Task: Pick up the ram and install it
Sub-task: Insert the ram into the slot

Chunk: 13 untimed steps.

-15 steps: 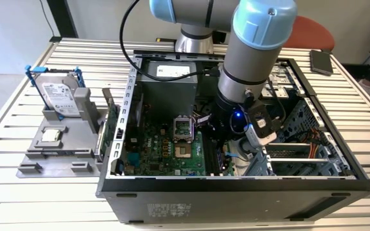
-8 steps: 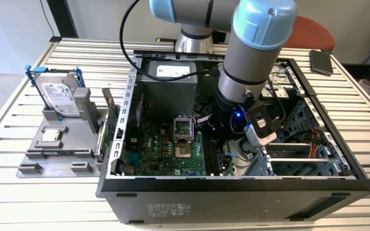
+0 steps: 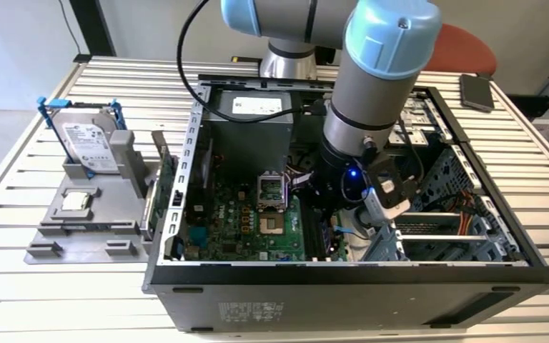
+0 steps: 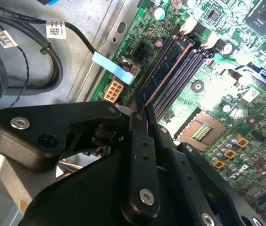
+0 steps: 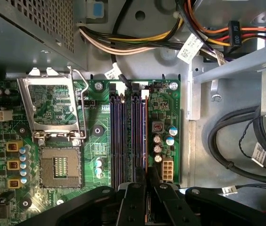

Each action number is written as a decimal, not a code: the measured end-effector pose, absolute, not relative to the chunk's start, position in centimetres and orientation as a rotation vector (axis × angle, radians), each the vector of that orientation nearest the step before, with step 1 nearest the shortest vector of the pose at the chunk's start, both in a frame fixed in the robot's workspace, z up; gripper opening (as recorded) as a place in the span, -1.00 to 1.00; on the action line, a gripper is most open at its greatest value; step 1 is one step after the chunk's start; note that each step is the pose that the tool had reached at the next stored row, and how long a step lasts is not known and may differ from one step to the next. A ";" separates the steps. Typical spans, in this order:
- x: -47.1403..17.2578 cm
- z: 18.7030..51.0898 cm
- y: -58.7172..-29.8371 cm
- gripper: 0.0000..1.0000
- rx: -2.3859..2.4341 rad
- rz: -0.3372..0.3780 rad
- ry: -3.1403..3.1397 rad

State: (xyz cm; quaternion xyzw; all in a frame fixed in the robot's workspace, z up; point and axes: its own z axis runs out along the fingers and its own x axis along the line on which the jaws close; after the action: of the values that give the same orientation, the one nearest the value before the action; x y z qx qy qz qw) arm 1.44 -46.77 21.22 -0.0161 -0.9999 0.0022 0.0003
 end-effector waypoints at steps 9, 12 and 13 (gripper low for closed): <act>1.5 21.1 -46.8 1.00 -0.050 0.003 -3.141; 1.5 21.6 -46.8 1.00 -0.051 0.013 -3.140; 1.5 22.1 -46.8 1.00 -0.052 0.013 -3.140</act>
State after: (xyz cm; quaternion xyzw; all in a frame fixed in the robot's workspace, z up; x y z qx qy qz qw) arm 1.46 -46.78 22.08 -0.0165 -0.9999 0.0041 0.0003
